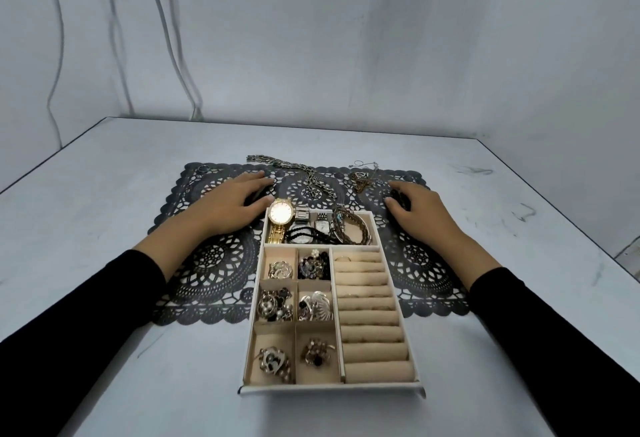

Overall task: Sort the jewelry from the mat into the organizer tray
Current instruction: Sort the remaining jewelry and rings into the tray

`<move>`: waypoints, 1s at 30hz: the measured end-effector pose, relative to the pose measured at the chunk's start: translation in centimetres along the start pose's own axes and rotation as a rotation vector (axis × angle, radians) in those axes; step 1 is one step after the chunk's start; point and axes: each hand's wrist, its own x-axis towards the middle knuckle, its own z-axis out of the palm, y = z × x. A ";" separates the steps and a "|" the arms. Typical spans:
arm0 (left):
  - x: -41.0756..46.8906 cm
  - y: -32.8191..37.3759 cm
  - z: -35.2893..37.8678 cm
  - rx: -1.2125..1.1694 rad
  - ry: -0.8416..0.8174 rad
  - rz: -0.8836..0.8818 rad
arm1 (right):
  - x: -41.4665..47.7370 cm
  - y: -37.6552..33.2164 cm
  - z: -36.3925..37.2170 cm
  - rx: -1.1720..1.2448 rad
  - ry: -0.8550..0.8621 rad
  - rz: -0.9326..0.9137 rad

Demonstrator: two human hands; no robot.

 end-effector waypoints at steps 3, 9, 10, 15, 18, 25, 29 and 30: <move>1.8 -0.3 0.3 0.003 -0.026 0.029 | 1.9 -0.2 0.6 -0.002 -0.013 -0.009; 5.3 0.2 1.0 0.053 -0.085 0.084 | 5.0 -0.3 1.6 0.008 -0.010 -0.052; 5.8 0.4 1.2 0.057 -0.095 0.099 | 5.5 -0.2 1.7 0.015 -0.005 -0.062; 8.6 1.5 2.1 0.098 -0.120 0.182 | 7.4 0.1 2.3 0.061 0.025 -0.098; 10.1 2.2 2.7 0.115 -0.126 0.235 | 8.2 0.3 2.5 0.079 0.019 -0.105; 13.1 4.5 3.8 0.108 -0.185 0.309 | 8.7 0.8 2.7 0.171 0.038 -0.077; 14.4 5.2 4.3 0.080 -0.187 0.357 | 8.9 0.9 2.7 0.209 0.041 -0.046; 14.5 5.2 4.4 0.071 -0.187 0.368 | 8.9 1.0 2.7 0.214 0.040 -0.033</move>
